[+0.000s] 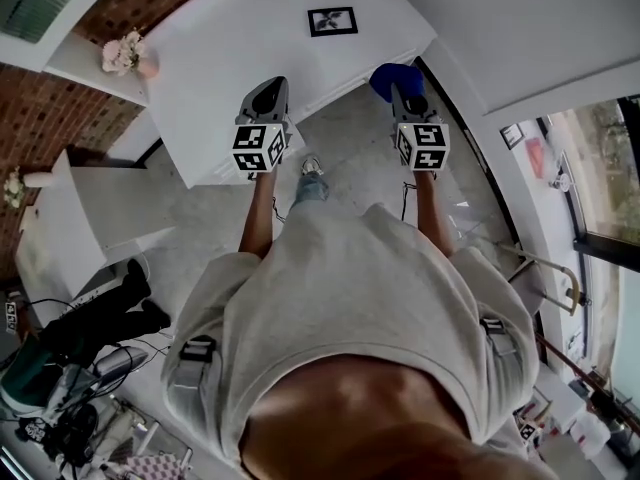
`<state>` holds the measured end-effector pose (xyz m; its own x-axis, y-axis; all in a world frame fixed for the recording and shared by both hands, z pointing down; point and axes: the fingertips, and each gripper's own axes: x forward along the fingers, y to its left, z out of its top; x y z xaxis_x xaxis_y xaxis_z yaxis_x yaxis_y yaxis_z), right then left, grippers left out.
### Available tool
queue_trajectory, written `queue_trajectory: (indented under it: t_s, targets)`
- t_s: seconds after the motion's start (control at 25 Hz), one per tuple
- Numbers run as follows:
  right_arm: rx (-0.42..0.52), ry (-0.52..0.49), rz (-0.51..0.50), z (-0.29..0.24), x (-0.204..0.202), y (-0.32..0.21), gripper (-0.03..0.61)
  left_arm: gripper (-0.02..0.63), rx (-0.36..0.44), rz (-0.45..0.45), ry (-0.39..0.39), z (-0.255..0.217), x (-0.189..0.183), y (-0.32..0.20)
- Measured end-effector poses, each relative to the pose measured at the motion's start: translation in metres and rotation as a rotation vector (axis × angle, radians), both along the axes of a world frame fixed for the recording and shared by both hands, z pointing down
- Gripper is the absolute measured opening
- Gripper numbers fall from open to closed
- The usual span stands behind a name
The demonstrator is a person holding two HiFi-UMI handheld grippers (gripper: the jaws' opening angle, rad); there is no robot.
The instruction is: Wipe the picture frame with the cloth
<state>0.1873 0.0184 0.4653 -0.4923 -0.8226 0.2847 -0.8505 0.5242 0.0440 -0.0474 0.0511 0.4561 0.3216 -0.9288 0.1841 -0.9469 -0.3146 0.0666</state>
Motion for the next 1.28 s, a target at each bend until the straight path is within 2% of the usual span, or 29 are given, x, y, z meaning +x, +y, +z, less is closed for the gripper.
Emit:
queue_trajectory:
  t_s: [0.72,1.0,1.28]
  targets:
    - [0.017,0.009,0.060,-0.015,-0.102,-0.157,0.057,0.015,0.028,0.100,0.011,-0.014,-0.095,-0.178]
    - [0.015,0.021,0.080,-0.014,-0.126,-0.181,0.057,0.015,0.038,0.130,0.022,-0.015,-0.116,-0.212]
    - [-0.003,0.031,0.095,-0.005,-0.135,-0.191,0.057,0.015,0.013,0.142,0.038,-0.002,-0.126,-0.228]
